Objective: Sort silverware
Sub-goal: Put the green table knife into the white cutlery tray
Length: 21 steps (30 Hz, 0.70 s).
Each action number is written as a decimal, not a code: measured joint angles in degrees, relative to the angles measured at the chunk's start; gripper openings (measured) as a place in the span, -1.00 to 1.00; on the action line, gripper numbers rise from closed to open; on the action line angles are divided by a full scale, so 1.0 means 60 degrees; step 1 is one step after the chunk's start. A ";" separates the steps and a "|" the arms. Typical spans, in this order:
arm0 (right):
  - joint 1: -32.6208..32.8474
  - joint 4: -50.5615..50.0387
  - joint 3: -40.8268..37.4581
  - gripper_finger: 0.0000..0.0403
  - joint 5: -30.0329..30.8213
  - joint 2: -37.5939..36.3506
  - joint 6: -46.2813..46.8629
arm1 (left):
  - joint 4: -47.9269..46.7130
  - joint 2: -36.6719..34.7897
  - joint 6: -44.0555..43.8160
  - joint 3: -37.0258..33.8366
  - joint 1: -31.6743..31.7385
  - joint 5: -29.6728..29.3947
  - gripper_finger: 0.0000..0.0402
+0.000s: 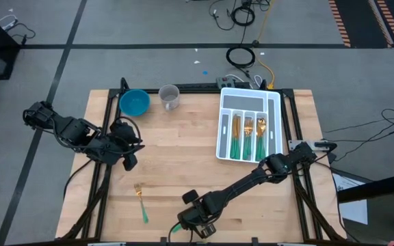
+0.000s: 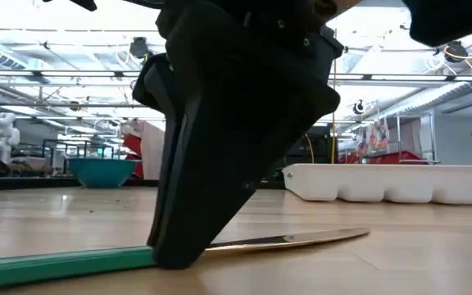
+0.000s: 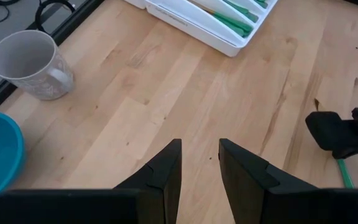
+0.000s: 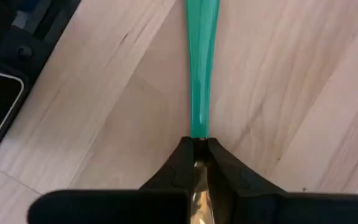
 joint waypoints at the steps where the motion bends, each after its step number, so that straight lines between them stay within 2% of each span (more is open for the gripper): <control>1: 0.0009 -0.0020 -0.0003 -0.95 0.0002 0.0000 0.0088 | -0.0003 0.0000 -0.0002 0.0000 0.0000 0.0000 -0.43; 11: -0.0014 -0.0504 -0.0130 -0.99 0.0300 -0.0597 0.0970 | -0.0050 0.0000 0.0187 0.0000 0.0000 -0.0003 -0.43; 21: -0.0222 -0.2010 -0.0142 -0.98 0.1056 -0.1472 0.1202 | -0.0066 0.0000 0.0284 0.0000 0.0000 -0.0080 -0.43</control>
